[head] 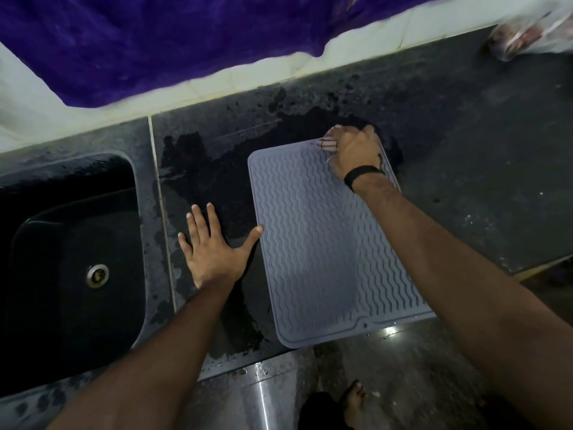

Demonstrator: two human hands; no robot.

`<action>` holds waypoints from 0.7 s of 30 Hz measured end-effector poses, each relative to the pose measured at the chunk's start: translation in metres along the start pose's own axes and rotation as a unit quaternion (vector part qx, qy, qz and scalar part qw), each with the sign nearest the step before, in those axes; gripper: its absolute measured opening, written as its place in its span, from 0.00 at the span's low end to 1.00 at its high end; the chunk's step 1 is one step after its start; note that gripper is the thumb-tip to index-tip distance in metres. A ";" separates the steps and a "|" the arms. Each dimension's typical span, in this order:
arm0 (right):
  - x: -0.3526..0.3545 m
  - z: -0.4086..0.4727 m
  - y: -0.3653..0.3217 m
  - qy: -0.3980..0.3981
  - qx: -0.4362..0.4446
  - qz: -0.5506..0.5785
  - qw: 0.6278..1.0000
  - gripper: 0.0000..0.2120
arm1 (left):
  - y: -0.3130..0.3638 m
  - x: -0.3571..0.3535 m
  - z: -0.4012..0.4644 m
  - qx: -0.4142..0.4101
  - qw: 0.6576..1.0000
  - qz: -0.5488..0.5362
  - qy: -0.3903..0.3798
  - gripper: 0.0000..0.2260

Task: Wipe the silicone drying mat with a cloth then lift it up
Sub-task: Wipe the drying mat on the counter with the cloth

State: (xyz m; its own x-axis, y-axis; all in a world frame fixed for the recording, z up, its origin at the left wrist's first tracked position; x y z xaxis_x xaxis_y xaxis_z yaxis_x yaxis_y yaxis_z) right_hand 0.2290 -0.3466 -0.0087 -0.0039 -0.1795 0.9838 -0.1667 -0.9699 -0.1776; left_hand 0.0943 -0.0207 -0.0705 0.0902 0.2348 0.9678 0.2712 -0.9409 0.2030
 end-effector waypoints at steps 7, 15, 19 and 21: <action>-0.012 -0.009 -0.029 -0.013 -0.033 0.022 0.999 0.29 | -0.001 -0.002 0.002 -0.001 1.000 -0.007 0.004 0.55; -0.018 -0.008 -0.071 -0.016 0.007 -0.032 0.999 0.27 | 0.000 -0.002 0.002 0.001 1.000 -0.005 0.003 0.55; -0.026 -0.007 -0.068 -0.035 -0.017 -0.021 0.999 0.26 | 0.000 -0.001 0.002 0.001 1.000 -0.004 0.002 0.55; -0.024 -0.006 -0.078 -0.031 0.005 -0.043 0.999 0.24 | 0.000 -0.002 0.001 0.002 1.000 0.002 -0.006 0.55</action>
State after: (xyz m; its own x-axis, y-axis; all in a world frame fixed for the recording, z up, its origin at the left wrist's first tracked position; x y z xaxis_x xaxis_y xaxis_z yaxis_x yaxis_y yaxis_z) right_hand 0.2366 -0.2655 -0.0179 0.0702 -0.1051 0.9920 -0.1550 -0.9835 -0.0932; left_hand 0.0951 -0.0213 -0.0727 0.1020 0.2347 0.9667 0.2744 -0.9407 0.1994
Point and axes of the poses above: each hand's wrist, its own z-axis towards the middle knuckle, its own x-axis out of the back of the hand, y = z × x, the point moved 10 cm from there along z, towards the middle knuckle, and after that the axes turned 1 degree about x, right-handed, at the moved point
